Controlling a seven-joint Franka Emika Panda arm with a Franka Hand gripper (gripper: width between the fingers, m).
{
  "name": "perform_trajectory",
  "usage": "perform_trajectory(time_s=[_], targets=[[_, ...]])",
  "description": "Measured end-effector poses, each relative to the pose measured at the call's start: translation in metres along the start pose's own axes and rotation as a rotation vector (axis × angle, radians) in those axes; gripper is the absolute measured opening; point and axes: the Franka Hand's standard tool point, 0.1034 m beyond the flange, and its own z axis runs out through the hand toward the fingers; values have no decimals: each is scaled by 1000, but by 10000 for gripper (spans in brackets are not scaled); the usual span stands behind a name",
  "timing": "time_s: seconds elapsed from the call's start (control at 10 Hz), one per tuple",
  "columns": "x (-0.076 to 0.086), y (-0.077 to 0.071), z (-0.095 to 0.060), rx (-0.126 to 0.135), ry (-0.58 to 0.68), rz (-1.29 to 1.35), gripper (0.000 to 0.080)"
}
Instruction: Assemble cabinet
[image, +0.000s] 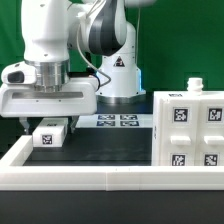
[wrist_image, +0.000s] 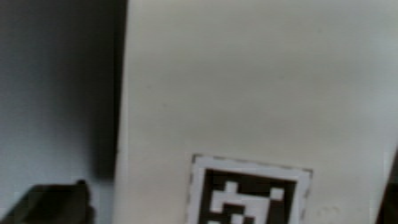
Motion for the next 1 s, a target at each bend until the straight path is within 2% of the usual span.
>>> perform_trajectory(time_s=[0.1, 0.7, 0.8, 0.9, 1.0], targets=[[1, -2, 0, -1, 0, -3, 561], [2, -4, -3, 2, -3, -16, 562], [6, -9, -18, 11, 8, -23, 562], [11, -19, -37, 12, 36, -33, 563], [12, -31, -53, 25, 46, -36, 563]])
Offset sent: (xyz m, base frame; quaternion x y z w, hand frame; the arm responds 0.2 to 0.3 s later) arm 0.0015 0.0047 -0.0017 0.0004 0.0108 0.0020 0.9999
